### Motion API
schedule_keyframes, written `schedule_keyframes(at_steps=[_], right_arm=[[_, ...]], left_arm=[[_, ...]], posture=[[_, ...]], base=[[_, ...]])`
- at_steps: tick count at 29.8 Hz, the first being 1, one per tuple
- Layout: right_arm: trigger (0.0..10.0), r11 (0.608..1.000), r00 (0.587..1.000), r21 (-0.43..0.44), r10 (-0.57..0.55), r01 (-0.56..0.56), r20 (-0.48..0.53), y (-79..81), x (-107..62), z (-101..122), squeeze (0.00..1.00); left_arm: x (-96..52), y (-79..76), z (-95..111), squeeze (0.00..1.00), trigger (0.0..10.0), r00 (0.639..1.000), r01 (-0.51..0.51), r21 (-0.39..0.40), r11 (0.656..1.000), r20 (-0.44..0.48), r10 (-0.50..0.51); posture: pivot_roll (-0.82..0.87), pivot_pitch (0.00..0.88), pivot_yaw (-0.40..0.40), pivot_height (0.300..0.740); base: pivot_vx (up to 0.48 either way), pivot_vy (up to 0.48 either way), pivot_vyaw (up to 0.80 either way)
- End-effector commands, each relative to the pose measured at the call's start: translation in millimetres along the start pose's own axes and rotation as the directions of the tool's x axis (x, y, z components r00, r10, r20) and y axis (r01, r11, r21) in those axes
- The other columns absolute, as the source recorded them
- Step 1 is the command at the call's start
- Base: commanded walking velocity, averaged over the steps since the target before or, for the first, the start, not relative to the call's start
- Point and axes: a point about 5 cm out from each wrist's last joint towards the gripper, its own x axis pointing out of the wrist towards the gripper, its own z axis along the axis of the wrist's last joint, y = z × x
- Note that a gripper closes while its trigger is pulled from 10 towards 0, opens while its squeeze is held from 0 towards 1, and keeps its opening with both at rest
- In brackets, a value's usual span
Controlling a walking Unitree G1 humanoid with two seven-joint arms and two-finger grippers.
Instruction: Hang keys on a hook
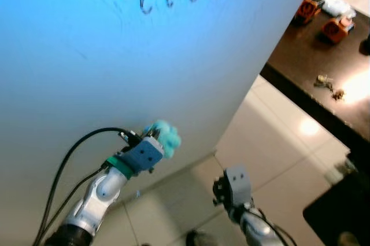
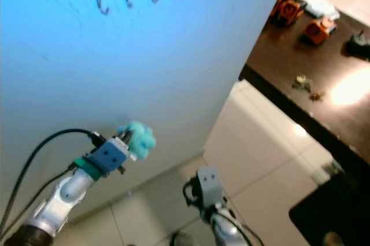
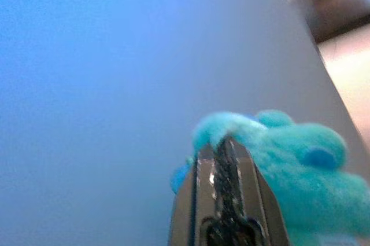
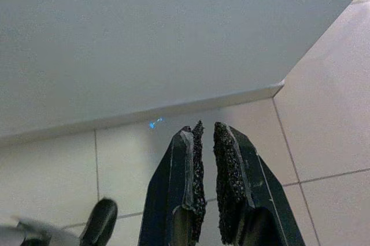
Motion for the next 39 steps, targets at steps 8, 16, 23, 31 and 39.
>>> schedule_keyframes(at_steps=[8,16,23,31,39], right_arm=[[10.0,1.0,0.999,-0.004,0.01,-0.01,-0.031,2.6,1.4,-3,0.0],[10.0,1.0,0.999,0.002,0.003,-0.003,-0.04,2.0,0.4,-5,0.0],[10.0,1.0,0.999,0.014,-0.014,0.014,-0.053,0.5,-2.2,-10,0.0],[10.0,1.0,0.999,0.02,-0.016,0.017,-0.046,2.0,-0.9,-8,0.0],[10.0,1.0,0.999,0.02,-0.018,0.019,-0.044,2.0,-0.6,-8,0.0]], left_arm=[[35.2,23.9,60,0.0,10.0,0.938,-0.131,0.147,0.98,0.338,0.074],[43.6,32.4,83,0.0,10.0,0.891,-0.211,0.166,0.963,0.439,0.12],[69.5,51.2,107,0.0,10.0,0.836,-0.361,0.122,0.924,0.481,0.263],[89.3,67.8,109,0.0,10.0,0.816,-0.452,0.101,0.886,0.447,0.366],[92.8,73.8,106,0.0,10.0,0.814,-0.474,0.116,0.873,0.436,0.384]], posture=[[-0.16,0.123,0.002,0.74],[-0.16,0.133,0.006,0.74],[-0.17,0.129,0.016,0.74],[-0.17,0.127,0.017,0.74],[-0.17,0.128,0.018,0.74]], base=[[0.0,0.0,0.0],[0.0,0.0,0.0],[0.0,0.0,0.0],[0.0,0.0,0.0],[0.0,0.0,0.0]])
